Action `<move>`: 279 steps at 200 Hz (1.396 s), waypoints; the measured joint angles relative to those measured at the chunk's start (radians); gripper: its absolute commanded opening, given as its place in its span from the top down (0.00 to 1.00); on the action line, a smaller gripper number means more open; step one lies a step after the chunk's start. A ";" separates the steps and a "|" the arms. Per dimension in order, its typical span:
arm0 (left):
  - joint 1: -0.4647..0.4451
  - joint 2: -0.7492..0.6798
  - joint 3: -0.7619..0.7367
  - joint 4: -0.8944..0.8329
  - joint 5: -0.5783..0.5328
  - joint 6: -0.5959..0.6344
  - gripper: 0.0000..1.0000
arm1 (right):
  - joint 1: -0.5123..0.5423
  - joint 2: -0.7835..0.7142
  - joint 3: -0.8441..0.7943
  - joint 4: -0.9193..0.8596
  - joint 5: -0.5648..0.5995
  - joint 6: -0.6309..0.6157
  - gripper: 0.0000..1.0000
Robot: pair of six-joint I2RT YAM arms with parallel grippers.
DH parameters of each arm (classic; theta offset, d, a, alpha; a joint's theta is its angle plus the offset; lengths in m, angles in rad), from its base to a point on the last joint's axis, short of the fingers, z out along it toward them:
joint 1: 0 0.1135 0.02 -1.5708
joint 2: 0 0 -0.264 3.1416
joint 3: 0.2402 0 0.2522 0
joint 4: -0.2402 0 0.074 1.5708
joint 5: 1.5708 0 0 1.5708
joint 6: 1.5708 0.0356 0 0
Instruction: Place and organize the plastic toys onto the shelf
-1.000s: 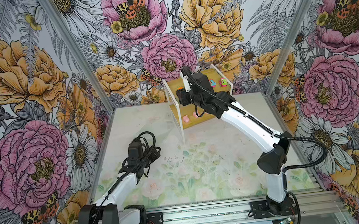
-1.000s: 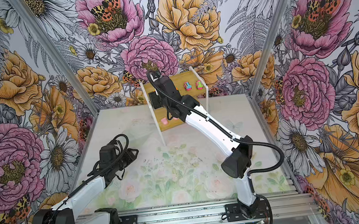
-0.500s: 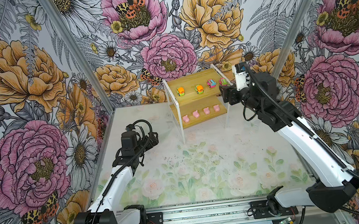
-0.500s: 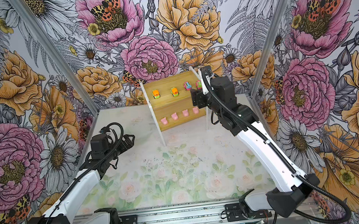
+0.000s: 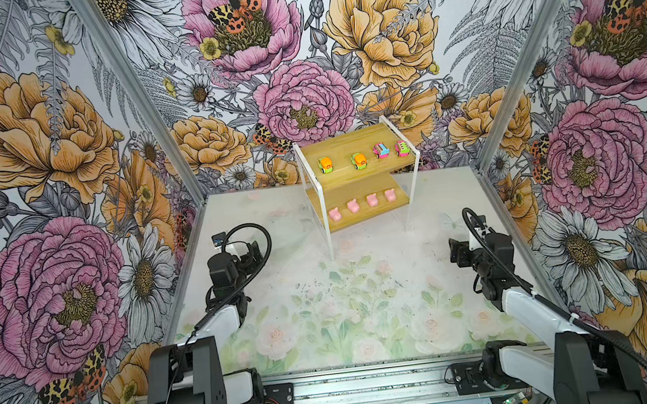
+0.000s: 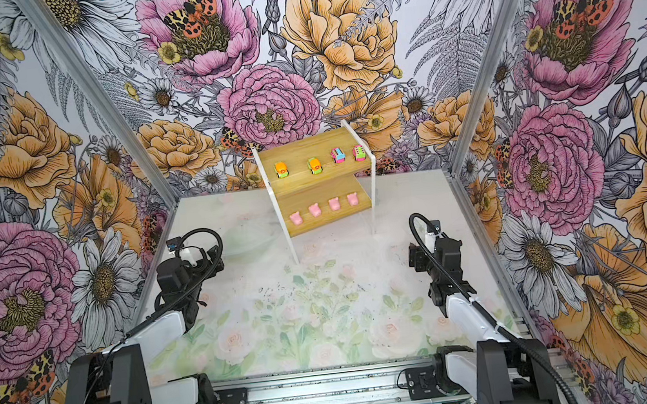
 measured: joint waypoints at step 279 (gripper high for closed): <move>-0.072 0.225 -0.076 0.439 -0.036 0.100 0.01 | 0.050 0.409 0.043 0.540 -0.067 0.016 0.01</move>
